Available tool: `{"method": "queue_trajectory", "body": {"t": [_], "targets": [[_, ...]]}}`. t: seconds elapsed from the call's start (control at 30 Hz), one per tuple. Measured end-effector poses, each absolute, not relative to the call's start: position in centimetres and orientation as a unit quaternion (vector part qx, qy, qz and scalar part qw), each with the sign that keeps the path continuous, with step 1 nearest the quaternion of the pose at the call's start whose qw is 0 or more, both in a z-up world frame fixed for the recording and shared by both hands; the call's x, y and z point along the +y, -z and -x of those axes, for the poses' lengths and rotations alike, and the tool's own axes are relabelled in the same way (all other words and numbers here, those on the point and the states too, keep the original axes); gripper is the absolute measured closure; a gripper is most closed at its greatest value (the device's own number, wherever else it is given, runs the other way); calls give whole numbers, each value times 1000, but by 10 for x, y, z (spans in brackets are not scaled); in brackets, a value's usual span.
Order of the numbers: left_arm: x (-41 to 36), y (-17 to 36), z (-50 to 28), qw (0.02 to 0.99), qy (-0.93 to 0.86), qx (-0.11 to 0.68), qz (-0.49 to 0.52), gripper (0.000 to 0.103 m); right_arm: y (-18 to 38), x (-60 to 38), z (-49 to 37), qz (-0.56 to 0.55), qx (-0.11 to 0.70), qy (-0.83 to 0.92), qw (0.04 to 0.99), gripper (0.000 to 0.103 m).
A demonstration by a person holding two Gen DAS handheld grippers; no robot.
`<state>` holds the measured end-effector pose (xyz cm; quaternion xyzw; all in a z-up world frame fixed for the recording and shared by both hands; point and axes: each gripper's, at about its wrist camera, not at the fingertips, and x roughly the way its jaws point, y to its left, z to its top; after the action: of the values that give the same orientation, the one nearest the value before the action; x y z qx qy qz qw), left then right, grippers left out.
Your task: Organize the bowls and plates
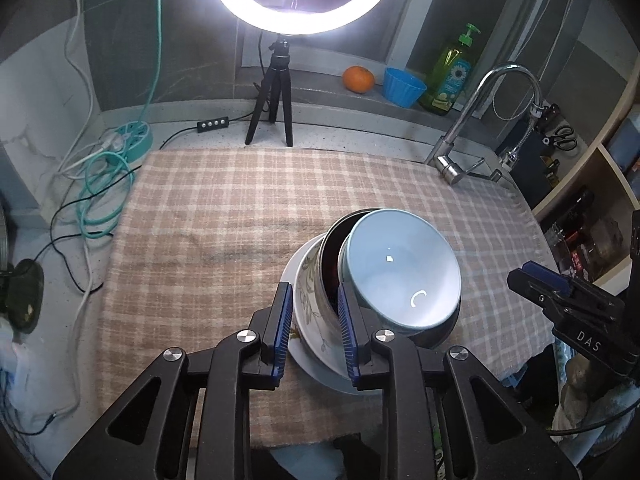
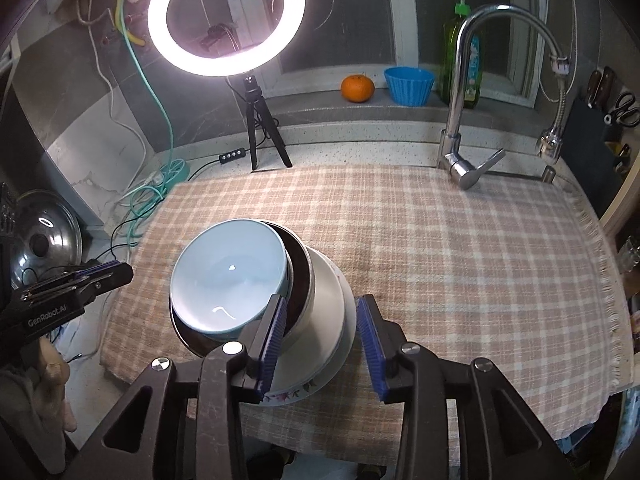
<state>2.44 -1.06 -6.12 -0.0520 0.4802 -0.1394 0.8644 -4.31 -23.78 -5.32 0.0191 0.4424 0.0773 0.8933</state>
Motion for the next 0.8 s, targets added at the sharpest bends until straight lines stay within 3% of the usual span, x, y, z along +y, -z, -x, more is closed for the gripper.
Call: {"method": "queue_trajectory", "body": {"t": [0.17,0.3,0.37,0.43,0.5,0.57,0.8], "targets": [[-9,51,-11,878,134,458,47,51,46,-239,60,-21,417,-71,906,60],[-12,42,4,889,125,440,28,47,41,-238,74,-11,395,-64,916,56],[-13,37,10,895,123,429,23,35,38,-236,83,-2,382,-64,922,50],[-13,31,18,902,115,416,24,35,34,-235,93,10,367,-64,928,45],[-14,26,24,907,110,406,18,29,31,-233,101,16,355,-62,933,31],[-16,23,29,910,110,400,21,24,29,-234,109,14,342,-60,938,26],[-23,16,37,915,110,387,15,24,23,-235,117,22,325,-56,944,23]]}}
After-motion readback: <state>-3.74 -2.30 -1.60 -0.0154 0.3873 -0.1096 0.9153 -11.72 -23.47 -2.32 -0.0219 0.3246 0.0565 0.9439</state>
